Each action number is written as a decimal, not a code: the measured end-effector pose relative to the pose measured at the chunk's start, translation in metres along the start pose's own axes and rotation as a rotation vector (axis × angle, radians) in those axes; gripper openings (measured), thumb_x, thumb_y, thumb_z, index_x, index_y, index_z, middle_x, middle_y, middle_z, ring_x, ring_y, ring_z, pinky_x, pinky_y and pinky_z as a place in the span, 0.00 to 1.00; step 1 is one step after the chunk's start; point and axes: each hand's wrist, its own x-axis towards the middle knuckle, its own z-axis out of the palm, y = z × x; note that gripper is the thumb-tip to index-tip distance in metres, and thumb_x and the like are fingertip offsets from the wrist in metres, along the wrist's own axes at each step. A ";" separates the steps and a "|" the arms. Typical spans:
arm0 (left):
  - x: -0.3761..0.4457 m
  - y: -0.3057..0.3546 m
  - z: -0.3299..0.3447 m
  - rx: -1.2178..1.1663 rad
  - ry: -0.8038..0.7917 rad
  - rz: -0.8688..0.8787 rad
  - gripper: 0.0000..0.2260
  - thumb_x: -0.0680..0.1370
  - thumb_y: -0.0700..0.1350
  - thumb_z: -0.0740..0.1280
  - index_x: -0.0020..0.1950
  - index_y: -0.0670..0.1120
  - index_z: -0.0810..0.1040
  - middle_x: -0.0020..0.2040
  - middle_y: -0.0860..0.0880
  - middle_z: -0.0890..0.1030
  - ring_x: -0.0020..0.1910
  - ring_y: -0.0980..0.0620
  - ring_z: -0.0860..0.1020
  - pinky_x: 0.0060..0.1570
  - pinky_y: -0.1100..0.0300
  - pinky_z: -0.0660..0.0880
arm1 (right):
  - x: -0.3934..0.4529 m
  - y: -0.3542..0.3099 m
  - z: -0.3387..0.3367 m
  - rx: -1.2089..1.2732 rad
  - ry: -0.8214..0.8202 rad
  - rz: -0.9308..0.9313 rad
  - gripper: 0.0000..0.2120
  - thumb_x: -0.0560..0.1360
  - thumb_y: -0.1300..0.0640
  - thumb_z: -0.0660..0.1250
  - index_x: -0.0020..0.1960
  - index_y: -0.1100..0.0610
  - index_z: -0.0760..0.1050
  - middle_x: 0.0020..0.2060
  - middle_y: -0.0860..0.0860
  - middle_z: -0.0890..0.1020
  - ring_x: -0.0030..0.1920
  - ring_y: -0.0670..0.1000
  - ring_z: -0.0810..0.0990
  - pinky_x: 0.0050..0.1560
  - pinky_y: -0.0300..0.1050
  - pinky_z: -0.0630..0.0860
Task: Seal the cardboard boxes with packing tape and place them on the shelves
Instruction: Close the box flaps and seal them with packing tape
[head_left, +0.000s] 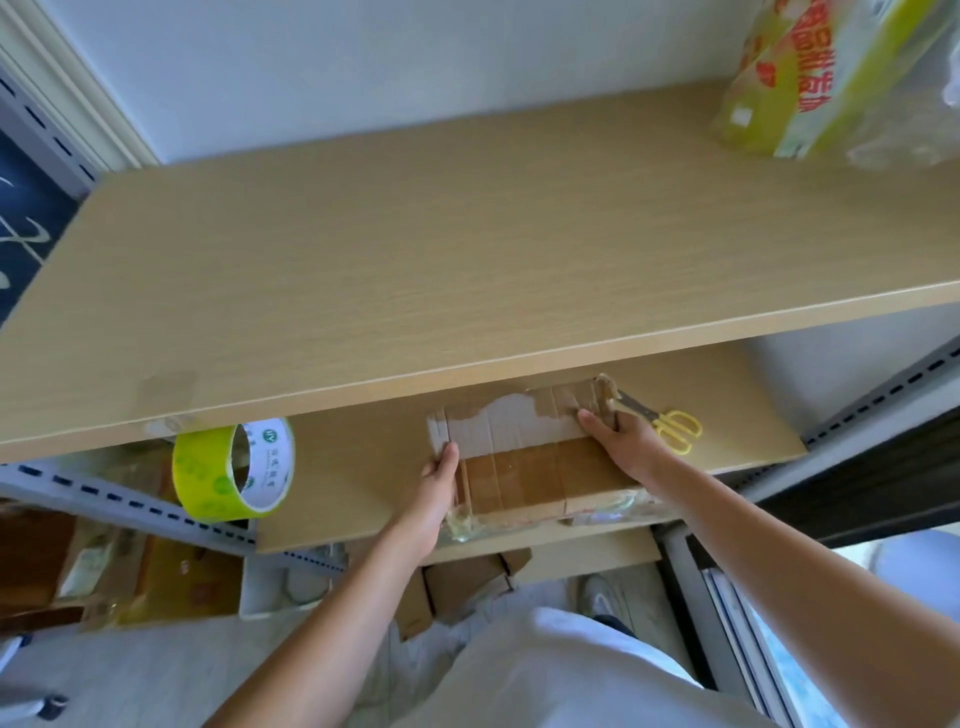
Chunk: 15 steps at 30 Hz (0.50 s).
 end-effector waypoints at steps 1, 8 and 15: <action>-0.002 0.000 -0.004 -0.020 -0.016 -0.006 0.28 0.78 0.64 0.62 0.74 0.51 0.68 0.71 0.55 0.69 0.74 0.46 0.65 0.71 0.50 0.63 | 0.002 -0.002 -0.004 -0.054 -0.012 -0.021 0.26 0.77 0.34 0.61 0.62 0.53 0.74 0.47 0.52 0.80 0.47 0.53 0.80 0.51 0.49 0.79; -0.008 0.006 -0.027 0.017 -0.030 0.061 0.50 0.70 0.57 0.77 0.80 0.61 0.45 0.81 0.53 0.51 0.77 0.46 0.60 0.73 0.39 0.62 | 0.007 -0.019 -0.017 -0.299 0.060 -0.079 0.38 0.76 0.30 0.54 0.79 0.50 0.57 0.66 0.58 0.75 0.61 0.60 0.77 0.56 0.50 0.76; -0.018 0.025 -0.020 0.395 -0.099 0.292 0.32 0.82 0.58 0.58 0.80 0.58 0.43 0.68 0.55 0.68 0.56 0.60 0.72 0.57 0.54 0.72 | -0.004 0.012 0.001 -0.049 -0.051 0.057 0.30 0.75 0.37 0.66 0.71 0.52 0.65 0.56 0.52 0.76 0.56 0.56 0.77 0.53 0.57 0.82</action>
